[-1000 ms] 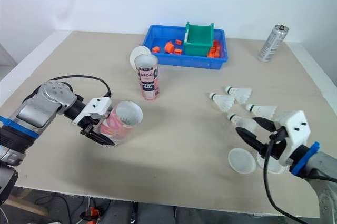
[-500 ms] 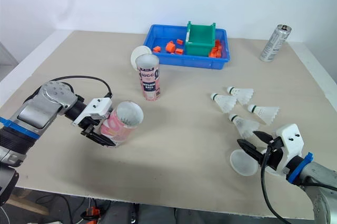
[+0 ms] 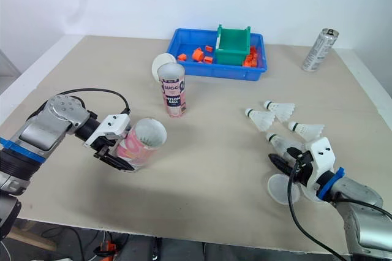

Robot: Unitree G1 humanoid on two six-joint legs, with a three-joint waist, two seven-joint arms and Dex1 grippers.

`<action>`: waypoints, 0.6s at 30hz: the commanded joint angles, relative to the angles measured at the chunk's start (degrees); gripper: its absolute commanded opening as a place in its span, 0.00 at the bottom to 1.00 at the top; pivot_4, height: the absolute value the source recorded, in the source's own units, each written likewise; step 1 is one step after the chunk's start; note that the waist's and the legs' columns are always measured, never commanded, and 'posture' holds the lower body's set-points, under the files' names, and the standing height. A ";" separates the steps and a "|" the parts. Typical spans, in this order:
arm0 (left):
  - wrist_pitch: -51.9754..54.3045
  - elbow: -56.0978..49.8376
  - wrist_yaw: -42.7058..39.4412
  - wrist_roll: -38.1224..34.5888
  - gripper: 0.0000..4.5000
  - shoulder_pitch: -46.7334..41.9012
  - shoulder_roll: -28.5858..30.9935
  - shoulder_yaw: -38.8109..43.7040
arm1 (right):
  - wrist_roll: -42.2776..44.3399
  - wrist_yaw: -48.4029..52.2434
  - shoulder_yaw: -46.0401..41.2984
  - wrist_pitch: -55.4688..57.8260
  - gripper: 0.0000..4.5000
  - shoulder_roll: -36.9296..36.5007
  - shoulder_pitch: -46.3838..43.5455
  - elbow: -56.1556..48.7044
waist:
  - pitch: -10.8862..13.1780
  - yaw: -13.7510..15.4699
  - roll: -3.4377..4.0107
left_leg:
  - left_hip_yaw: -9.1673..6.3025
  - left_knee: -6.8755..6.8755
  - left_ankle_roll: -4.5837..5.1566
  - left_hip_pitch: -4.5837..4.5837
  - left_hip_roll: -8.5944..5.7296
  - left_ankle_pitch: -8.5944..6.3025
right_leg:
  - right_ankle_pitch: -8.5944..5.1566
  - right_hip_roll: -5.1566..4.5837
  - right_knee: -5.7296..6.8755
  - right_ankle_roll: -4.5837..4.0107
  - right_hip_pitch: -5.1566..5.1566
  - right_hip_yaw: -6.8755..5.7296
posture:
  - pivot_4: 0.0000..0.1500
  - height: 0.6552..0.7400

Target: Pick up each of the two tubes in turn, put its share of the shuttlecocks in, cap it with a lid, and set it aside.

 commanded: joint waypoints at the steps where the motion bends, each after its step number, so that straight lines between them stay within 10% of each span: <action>1: 0.87 -0.90 -0.37 0.57 0.69 1.78 0.15 -1.84 | -0.30 -0.20 -1.05 -2.06 0.21 -0.58 -0.64 0.33 | 0.00 0.00 0.00 | 0.00 0.00 0.00 0.00 0.00 0.00 | 0.00 0.00 0.00 0.01 0.00 0.00 | 1.00 0.85; 3: 0.83 -0.92 -0.37 0.66 0.69 1.84 0.15 -1.74 | 0.44 0.17 -1.70 -1.96 0.01 -0.78 -0.13 -0.34 | 0.00 -0.01 0.00 | 0.00 0.00 0.00 0.00 0.00 0.00 | -0.01 0.01 0.00 0.01 0.01 0.00 | 1.00 0.85; 18: -1.06 2.01 -0.37 1.25 0.69 -0.14 -1.43 -2.93 | 12.94 6.82 1.86 9.40 0.01 -13.33 -7.85 -29.36 | -0.03 -0.52 0.07 | -0.02 0.08 0.00 0.06 -0.01 0.01 | 0.06 -0.01 0.03 0.08 0.07 0.03 | 1.00 0.85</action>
